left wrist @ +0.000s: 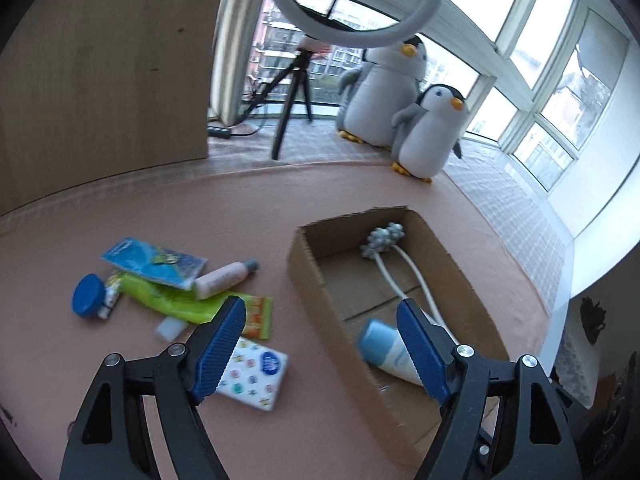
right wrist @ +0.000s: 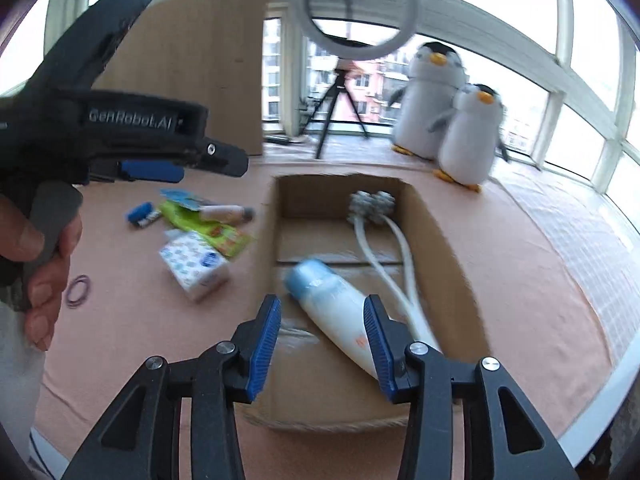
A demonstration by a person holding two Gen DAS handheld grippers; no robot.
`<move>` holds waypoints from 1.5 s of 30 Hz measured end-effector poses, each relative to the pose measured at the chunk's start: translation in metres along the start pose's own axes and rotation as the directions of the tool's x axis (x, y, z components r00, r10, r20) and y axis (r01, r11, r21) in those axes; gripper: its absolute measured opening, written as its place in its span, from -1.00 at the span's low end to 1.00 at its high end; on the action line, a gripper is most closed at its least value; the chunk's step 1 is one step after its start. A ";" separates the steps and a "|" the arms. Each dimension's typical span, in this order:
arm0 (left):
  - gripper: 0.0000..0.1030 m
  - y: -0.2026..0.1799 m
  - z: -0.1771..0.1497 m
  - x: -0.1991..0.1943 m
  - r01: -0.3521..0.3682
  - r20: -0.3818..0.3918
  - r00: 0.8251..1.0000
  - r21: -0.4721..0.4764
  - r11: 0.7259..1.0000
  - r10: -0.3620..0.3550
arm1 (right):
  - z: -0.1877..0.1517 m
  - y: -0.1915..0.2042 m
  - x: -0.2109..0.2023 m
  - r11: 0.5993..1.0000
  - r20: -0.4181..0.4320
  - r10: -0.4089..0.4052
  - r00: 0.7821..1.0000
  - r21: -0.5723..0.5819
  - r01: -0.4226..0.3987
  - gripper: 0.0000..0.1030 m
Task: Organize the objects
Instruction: 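Carry the AQUA bottle into the cardboard box and open both grippers, then move the right gripper to the Vinda tissue pack and close on it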
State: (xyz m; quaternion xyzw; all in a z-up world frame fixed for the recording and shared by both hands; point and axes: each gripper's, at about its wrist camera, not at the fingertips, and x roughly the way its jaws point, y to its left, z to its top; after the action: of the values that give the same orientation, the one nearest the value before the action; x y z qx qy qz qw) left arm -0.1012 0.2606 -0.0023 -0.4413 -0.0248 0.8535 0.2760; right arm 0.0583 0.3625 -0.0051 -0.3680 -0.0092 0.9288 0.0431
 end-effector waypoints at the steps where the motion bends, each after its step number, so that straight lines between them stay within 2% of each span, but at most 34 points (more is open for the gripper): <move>1: 0.57 0.017 -0.003 -0.009 -0.023 0.011 1.000 -0.021 1.000 0.023 | 0.003 0.011 0.003 1.000 0.000 0.022 1.000 -0.020 -0.022 -0.20; 5: 0.57 0.077 -0.018 -0.042 -0.107 0.046 0.993 -0.096 0.990 0.111 | 0.009 0.064 0.021 0.983 -0.048 0.141 0.989 -0.108 -0.146 -0.02; 7: 0.57 0.104 -0.031 -0.061 -0.144 0.061 0.986 -0.129 0.981 0.153 | 0.005 0.087 0.035 0.974 -0.098 0.157 0.983 -0.147 -0.170 0.20; 9: 0.58 0.130 -0.045 -0.079 -0.170 0.065 0.981 -0.178 0.969 0.184 | -0.001 0.101 0.057 0.974 -0.162 0.159 0.974 -0.137 -0.182 0.22; 10: 0.58 0.144 -0.054 -0.090 -0.178 0.066 0.979 -0.212 0.961 0.195 | -0.003 0.103 0.067 0.977 -0.186 0.160 0.970 -0.113 -0.182 0.24; 12: 0.59 0.167 -0.071 -0.108 -0.189 0.065 0.975 -0.265 0.946 0.213 | -0.004 0.108 0.075 0.986 -0.160 0.085 0.984 -0.132 -0.106 0.31; 15: 0.59 0.194 -0.104 -0.132 -0.212 0.051 0.969 -0.331 0.920 0.242 | 0.001 0.111 0.085 0.982 -0.153 0.054 0.987 -0.171 -0.080 0.33; 17: 0.60 0.205 -0.119 -0.140 -0.217 0.045 0.967 -0.363 0.906 0.249 | 0.006 0.114 0.092 0.977 -0.164 0.023 0.986 -0.203 -0.056 0.33; 19: 0.60 0.212 -0.135 -0.149 -0.217 0.041 0.967 -0.391 0.895 0.252 | 0.014 0.124 0.084 0.968 -0.135 0.041 0.990 -0.241 -0.073 0.34; 22: 0.60 0.216 -0.148 -0.158 -0.209 0.051 0.967 -0.398 0.893 0.249 | 0.022 0.145 0.083 0.941 -0.094 0.033 0.995 -0.334 -0.062 0.39; 24: 0.60 0.217 -0.149 -0.164 -0.204 0.063 0.967 -0.395 0.896 0.248 | 0.028 0.149 0.095 0.936 -0.092 0.013 0.996 -0.349 -0.045 0.40; 25: 0.60 0.216 -0.150 -0.169 -0.203 0.073 0.966 -0.390 0.898 0.250 | 0.031 0.149 0.102 0.935 -0.097 0.011 0.995 -0.351 -0.045 0.47; 27: 0.60 0.216 -0.151 -0.174 -0.198 0.083 0.965 -0.393 0.898 0.249 | 0.033 0.148 0.122 0.925 -0.178 0.003 0.984 -0.374 -0.070 0.47; 30: 0.60 0.219 -0.156 -0.182 -0.182 0.096 0.966 -0.412 0.893 0.241 | 0.032 0.139 0.141 0.932 -0.255 0.013 0.967 -0.347 -0.104 0.50; 31: 0.60 0.219 -0.156 -0.184 -0.181 0.096 0.966 -0.414 0.892 0.240 | 0.032 0.135 0.140 0.939 -0.254 0.036 0.967 -0.323 -0.120 0.50; 33: 0.60 0.219 -0.158 -0.185 -0.180 0.093 0.967 -0.419 0.890 0.239 | 0.031 0.133 0.140 0.941 -0.275 0.058 0.960 -0.307 -0.145 0.50; 35: 0.60 0.220 -0.160 -0.186 -0.180 0.090 0.967 -0.422 0.889 0.238 | 0.025 0.135 0.134 0.944 -0.281 0.101 0.954 -0.277 -0.181 0.38; 36: 0.60 0.221 -0.162 -0.185 -0.180 0.087 0.967 -0.425 0.887 0.238 | 0.022 0.137 0.131 0.942 -0.285 0.116 0.952 -0.272 -0.197 0.01; 37: 0.60 0.221 -0.162 -0.184 -0.181 0.084 0.968 -0.427 0.886 0.237 | 0.018 0.139 0.127 0.940 -0.289 0.146 0.946 -0.258 -0.224 -0.07; 39: 0.60 0.222 -0.164 -0.183 -0.180 0.076 0.969 -0.430 0.885 0.234 | 0.008 0.146 0.115 0.939 -0.296 0.189 0.936 -0.225 -0.261 -0.07; 45: 0.60 0.220 -0.175 -0.166 -0.171 0.030 0.978 -0.437 0.883 0.204 | -0.039 0.196 0.063 0.892 -0.301 0.267 0.915 -0.283 -0.353 -0.07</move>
State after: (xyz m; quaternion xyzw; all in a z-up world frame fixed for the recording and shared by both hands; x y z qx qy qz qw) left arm 0.0103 -0.0429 -0.0492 -0.4594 -0.1809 0.8653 0.0863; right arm 0.0243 0.1724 -0.0861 -0.4827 -0.1001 0.8536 -0.1685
